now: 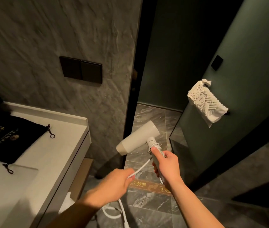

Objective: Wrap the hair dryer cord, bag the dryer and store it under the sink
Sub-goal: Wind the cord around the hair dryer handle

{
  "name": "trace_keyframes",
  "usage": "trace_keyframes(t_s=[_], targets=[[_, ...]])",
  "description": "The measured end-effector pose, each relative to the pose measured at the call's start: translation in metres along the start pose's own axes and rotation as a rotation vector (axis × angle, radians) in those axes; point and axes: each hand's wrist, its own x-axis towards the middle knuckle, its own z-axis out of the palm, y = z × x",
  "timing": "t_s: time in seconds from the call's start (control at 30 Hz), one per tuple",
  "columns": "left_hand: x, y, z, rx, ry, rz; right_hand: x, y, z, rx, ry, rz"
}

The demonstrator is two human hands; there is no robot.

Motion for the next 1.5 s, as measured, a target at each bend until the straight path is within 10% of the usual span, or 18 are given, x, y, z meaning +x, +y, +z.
trace_keyframes(t_s=[0.13,0.53,0.87,1.13,1.5], targets=[[-0.006,-0.021,-0.005,0.083,-0.025,-0.114,0.009,-0.001,-0.008,0.047,0.102,0.033],[-0.032,-0.108,-0.003,-0.765,-0.065,-0.354,0.027,-0.018,-0.047,-0.123,0.174,-0.089],[-0.050,-0.118,0.000,0.000,-0.679,-0.380,0.012,-0.061,-0.064,-0.157,-0.038,-0.193],[0.034,0.015,-0.006,-0.775,-0.112,-0.084,-0.017,-0.071,-0.021,-0.077,-0.378,-0.193],[0.084,0.096,-0.032,-0.677,0.084,0.094,-0.014,-0.107,-0.043,-0.133,-0.442,-0.163]])
